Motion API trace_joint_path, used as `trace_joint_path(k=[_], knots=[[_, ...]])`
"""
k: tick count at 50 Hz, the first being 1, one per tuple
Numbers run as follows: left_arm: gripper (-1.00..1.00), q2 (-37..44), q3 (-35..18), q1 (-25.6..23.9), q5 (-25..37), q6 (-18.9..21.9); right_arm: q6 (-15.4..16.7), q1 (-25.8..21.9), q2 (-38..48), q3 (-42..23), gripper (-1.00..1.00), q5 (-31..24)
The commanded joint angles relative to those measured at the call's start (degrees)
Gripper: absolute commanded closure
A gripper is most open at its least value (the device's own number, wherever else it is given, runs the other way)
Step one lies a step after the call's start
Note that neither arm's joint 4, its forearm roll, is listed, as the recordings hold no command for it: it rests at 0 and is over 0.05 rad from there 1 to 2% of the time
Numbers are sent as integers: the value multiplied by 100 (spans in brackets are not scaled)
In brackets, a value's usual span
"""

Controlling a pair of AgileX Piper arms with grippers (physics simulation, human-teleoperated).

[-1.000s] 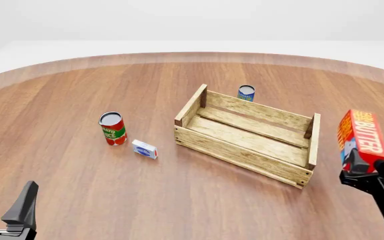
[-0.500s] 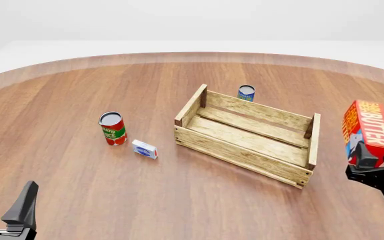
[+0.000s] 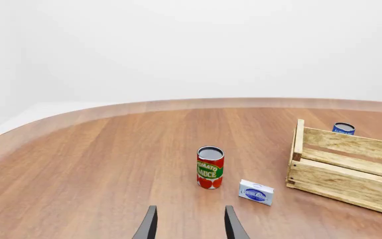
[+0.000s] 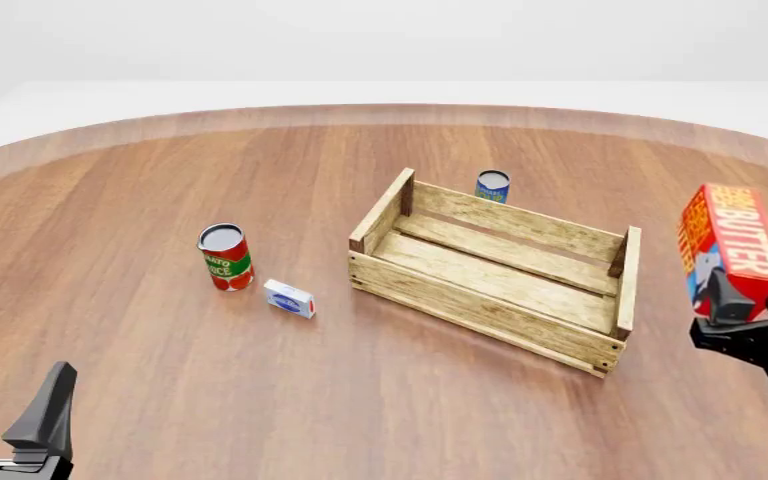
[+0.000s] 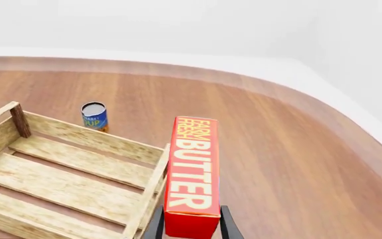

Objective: Pick up the butter and put it in the tray.

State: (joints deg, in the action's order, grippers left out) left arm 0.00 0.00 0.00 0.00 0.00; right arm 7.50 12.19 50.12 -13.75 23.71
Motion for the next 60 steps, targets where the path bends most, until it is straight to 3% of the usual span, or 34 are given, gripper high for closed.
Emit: trace_joint_path(k=[1,14,60], knots=[[-100,0,0,0,0,0,-44,-155,-125,-223,100,-122],[-100,0,0,0,0,0,66,-462,-113,-416,100,-199],[-100,0,0,0,0,0,43,-1358,1323,-1169,100,313]])
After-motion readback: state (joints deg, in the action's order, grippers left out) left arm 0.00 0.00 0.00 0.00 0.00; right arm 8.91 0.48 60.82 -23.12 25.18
